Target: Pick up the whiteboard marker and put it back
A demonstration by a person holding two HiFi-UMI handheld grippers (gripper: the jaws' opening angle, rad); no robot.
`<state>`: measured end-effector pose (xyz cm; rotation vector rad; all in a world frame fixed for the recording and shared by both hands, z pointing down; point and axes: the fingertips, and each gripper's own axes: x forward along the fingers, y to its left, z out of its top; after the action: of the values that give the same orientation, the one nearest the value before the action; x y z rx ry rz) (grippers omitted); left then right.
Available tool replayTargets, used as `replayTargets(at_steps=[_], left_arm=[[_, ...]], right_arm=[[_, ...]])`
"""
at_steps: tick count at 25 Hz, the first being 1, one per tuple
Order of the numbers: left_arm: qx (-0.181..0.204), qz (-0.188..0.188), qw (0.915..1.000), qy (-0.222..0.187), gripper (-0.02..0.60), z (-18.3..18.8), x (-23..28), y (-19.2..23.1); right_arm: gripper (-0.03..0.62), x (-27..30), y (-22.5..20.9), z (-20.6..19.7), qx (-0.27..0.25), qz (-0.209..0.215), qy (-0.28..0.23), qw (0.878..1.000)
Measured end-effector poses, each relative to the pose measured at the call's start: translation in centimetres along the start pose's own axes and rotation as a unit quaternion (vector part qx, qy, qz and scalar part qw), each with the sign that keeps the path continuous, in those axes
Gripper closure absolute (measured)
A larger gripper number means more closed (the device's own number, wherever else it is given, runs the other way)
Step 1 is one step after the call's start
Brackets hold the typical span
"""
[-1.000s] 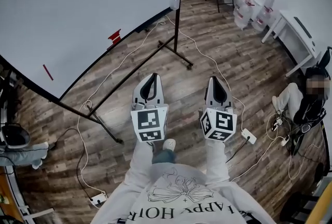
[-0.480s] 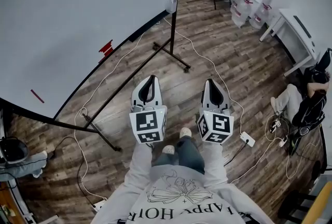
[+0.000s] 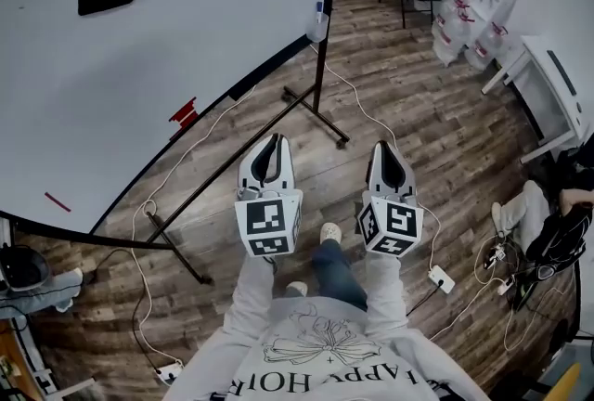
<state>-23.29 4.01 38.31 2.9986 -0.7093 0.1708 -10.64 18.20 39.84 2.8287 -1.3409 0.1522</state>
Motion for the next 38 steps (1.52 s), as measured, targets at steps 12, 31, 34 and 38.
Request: replayTargets(at_steps=[12, 31, 34, 38], left_arm=[[-0.001, 0.046, 0.9985, -0.028, 0.572, 5.1, 16.4, -2.6], [-0.011, 0.045, 0.9989, 0.006, 0.448, 3.7, 32.9, -0.9], [-0.015, 0.040, 0.9990, 0.012, 0.446, 3.5, 36.4, -0.1], [-0.018, 0.034, 0.9987, 0.033, 0.446, 3.4, 41.1, 0.8]], right_arm=[[0.586, 15.3, -9.2, 4.3, 0.000, 0.046, -0.018, 0.999], [0.586, 30.7, -13.3, 2.9, 0.003, 0.066, 0.003, 0.998], [0.586, 34.1, -13.7, 3.3, -0.002, 0.063, 0.002, 0.998], [0.586, 38.6, -14.3, 4.8, -0.002, 0.060, -0.004, 0.998]])
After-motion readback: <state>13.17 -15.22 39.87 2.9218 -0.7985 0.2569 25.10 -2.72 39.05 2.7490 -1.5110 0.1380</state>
